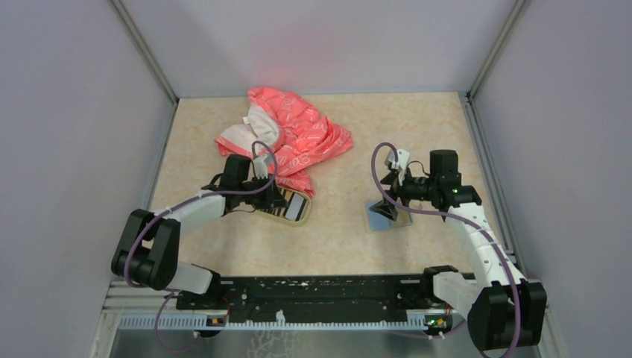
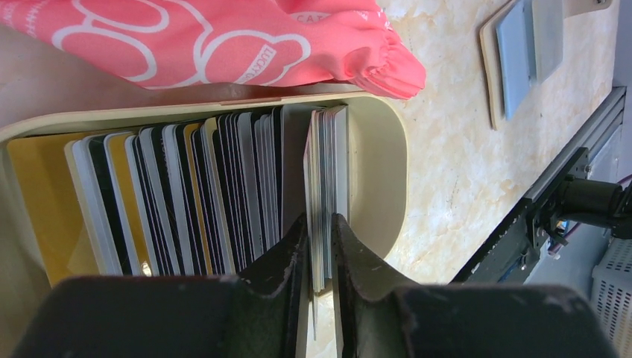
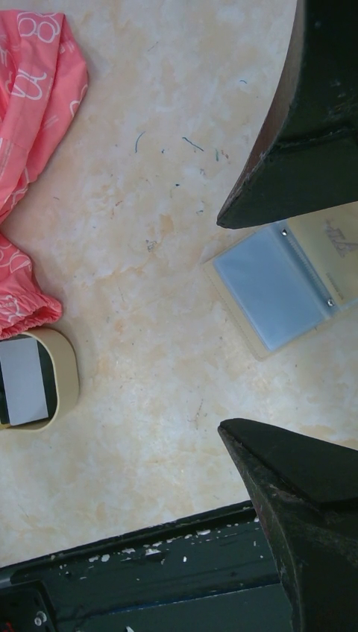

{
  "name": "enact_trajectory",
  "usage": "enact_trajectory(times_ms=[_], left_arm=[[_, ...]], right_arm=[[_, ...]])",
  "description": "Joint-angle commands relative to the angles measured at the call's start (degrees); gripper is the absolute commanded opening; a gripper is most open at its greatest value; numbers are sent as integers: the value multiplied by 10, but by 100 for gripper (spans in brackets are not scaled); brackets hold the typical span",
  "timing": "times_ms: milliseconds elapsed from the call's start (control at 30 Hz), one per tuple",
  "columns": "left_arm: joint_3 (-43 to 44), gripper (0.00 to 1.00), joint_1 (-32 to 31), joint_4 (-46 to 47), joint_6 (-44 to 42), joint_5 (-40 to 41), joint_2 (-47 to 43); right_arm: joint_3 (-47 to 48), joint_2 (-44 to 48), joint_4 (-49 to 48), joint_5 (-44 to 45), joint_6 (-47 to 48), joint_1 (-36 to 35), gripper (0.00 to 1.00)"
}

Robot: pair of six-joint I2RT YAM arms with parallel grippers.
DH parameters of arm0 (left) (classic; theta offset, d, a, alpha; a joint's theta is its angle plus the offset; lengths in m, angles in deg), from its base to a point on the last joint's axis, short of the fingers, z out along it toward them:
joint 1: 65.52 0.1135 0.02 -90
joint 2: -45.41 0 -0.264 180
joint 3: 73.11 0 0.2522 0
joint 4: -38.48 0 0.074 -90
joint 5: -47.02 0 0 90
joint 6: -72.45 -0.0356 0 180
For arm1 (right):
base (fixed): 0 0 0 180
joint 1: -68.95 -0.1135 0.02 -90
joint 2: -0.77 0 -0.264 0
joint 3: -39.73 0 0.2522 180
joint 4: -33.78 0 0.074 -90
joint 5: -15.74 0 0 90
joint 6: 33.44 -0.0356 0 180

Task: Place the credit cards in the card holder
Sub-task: Pick up the credit card from the storage box.

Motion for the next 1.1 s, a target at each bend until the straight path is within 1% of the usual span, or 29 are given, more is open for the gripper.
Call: enact_trajectory(times_ms=[0, 67, 100, 300, 467, 500, 600, 700, 767, 900, 967, 1000, 1033, 1067], left_arm=[[-7, 18, 3, 20, 0, -15, 2], [-9, 14, 4, 20, 3, -5, -8], [-12, 13, 5, 20, 4, 2, -16], [-16, 16, 9, 8, 6, 35, -60], [-16, 15, 10, 8, 5, 26, -54], [-16, 14, 10, 8, 5, 24, -52], [-17, 7, 10, 8, 6, 30, -56], [-17, 4, 10, -4, 10, 71, -85], [-19, 0, 11, -14, 17, 108, -115], [-37, 0, 10, -10, 40, 162, -196], [-50, 0, 10, -1, 51, 162, -235], [-61, 0, 10, 13, 59, 148, -254], [-75, 0, 10, 38, 67, 122, -271], [-93, 0, 10, 77, 80, 77, -284]], right_arm=[[14, -1, -6, -8, 11, -2, 97], [14, -2, -5, -8, 11, -1, 97], [14, -2, -5, -8, 12, -2, 97], [14, -2, -3, -9, 14, -2, 97], [14, -2, -2, -9, 15, -2, 97], [14, -2, -1, -9, 15, -2, 97], [14, -2, -1, -9, 16, -2, 97], [15, -4, 1, -10, 18, -2, 97], [16, -5, 5, -12, 21, -2, 97], [16, -4, 8, -17, 26, -2, 97], [16, -3, 12, -23, 31, -2, 97], [16, -3, 16, -29, 36, -2, 97], [16, -3, 19, -36, 42, -2, 97], [16, -2, 22, -46, 47, -2, 98]])
